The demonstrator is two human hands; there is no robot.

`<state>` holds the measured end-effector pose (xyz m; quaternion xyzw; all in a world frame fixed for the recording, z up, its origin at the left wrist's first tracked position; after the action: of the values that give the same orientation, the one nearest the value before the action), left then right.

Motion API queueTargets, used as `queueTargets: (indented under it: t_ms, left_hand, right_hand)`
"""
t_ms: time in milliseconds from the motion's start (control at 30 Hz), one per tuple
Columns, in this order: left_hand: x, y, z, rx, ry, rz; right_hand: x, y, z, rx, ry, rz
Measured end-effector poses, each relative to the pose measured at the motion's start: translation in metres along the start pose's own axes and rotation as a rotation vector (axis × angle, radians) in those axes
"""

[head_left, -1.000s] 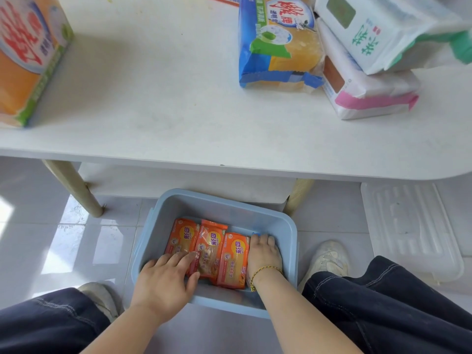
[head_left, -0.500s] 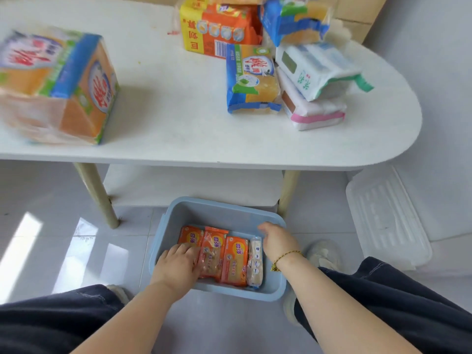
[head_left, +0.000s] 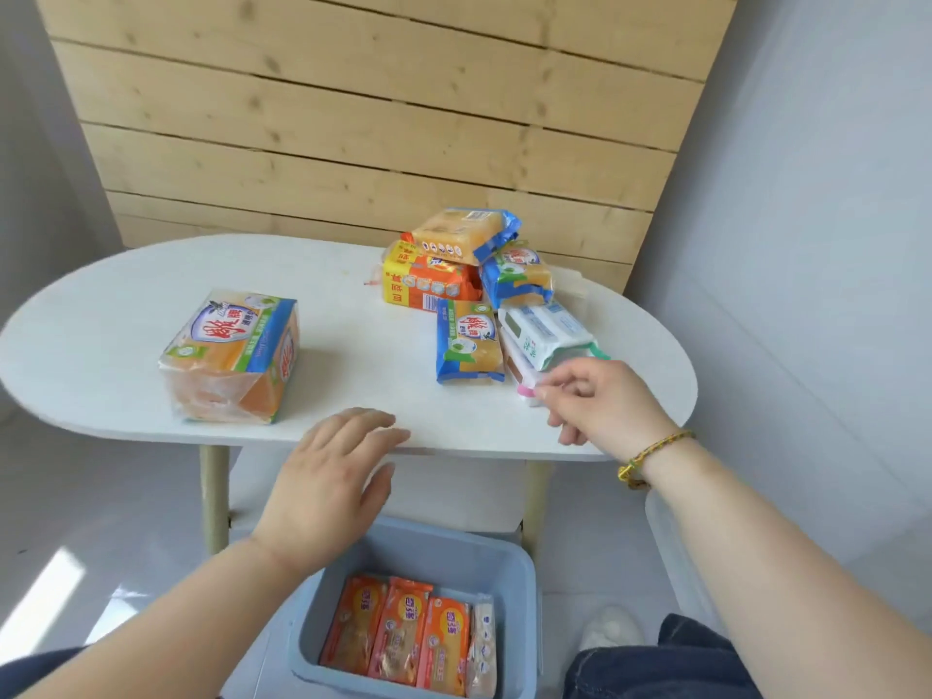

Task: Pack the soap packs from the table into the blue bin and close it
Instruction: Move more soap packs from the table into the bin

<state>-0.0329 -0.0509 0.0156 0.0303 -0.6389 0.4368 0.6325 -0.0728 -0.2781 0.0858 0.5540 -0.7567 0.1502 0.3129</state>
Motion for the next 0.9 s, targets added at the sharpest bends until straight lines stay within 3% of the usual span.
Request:
queueTargets:
  t_ms: [100, 233, 433, 667, 900]
  left_hand:
    - [0.001, -0.001, -0.013, 0.137, -0.094, -0.151]
    - [-0.007, -0.001, -0.022, 0.229, -0.189, -0.317]
    - [-0.014, -0.003, -0.025, 0.25, -0.197, -0.322]
    - [-0.017, -0.001, -0.034, 0.241, -0.13, -0.293]
    - [-0.014, 0.002, -0.033, 0.19, -0.114, -0.237]
  right_hand:
    - [0.013, -0.019, -0.021, -0.012, -0.021, 0.117]
    - [-0.019, -0.051, -0.042, -0.088, 0.17, 0.035]
    - [-0.073, -0.096, -0.061, -0.24, 0.46, 0.134]
    - [-0.096, -0.121, -0.063, -0.329, 0.535, 0.238]
    - [-0.096, -0.118, -0.057, -0.347, 0.63, 0.109]
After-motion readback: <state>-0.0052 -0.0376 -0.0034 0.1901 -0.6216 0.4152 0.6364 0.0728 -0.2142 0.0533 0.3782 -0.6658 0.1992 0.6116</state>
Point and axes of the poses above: each hand's wrist, its own y-axis away from the middle knuckle, its own x-axis out of the back of the hand, z = x × y, the point moved 1 cm from there along -y, towards the middle knuckle, and after that the axes turned 8 degrees about -x, right-handed, at the moved point
